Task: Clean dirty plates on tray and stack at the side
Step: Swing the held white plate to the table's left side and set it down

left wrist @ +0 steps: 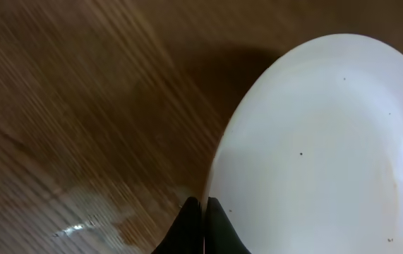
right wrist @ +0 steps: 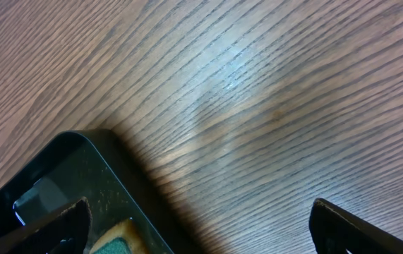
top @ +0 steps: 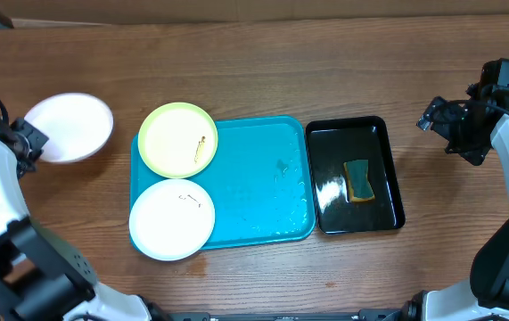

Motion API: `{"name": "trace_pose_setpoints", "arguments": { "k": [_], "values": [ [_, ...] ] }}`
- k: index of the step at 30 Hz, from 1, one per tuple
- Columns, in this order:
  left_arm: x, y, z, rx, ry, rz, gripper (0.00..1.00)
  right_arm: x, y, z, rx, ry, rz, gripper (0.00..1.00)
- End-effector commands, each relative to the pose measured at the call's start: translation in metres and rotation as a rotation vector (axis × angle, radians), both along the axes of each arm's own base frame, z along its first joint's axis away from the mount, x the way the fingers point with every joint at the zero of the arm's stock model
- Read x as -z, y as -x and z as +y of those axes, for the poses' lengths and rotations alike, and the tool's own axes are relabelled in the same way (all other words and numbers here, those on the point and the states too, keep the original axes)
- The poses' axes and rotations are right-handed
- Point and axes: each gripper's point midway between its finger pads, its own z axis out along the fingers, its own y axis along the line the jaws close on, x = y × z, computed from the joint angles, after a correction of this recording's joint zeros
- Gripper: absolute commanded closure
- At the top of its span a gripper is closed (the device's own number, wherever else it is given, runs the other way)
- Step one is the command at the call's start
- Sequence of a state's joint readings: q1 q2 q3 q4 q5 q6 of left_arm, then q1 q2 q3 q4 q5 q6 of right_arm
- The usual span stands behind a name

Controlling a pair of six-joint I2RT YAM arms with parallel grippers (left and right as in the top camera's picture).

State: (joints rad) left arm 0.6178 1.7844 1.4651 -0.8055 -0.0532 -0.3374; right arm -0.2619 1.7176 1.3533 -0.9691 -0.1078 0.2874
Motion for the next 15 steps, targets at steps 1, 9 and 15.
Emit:
{"name": "trace_pose_setpoints", "arguments": {
  "k": [1, 9, 15],
  "values": [
    [0.038, 0.007, 0.014, -0.011, -0.008, 0.100, 0.96, -0.015, -0.006, -0.001, 0.005, 0.005, -0.045, 0.00],
    [0.082, -0.009, 0.026, -0.010, -0.003, 0.112, 0.96, -0.015, -0.006, -0.001, 0.005, 0.005, -0.045, 0.00],
    [0.084, -0.018, 0.031, 0.029, -0.030, 0.097, 0.64, -0.015, -0.006, -0.001, 0.005, 0.005, -0.045, 0.00]
  ]
}}
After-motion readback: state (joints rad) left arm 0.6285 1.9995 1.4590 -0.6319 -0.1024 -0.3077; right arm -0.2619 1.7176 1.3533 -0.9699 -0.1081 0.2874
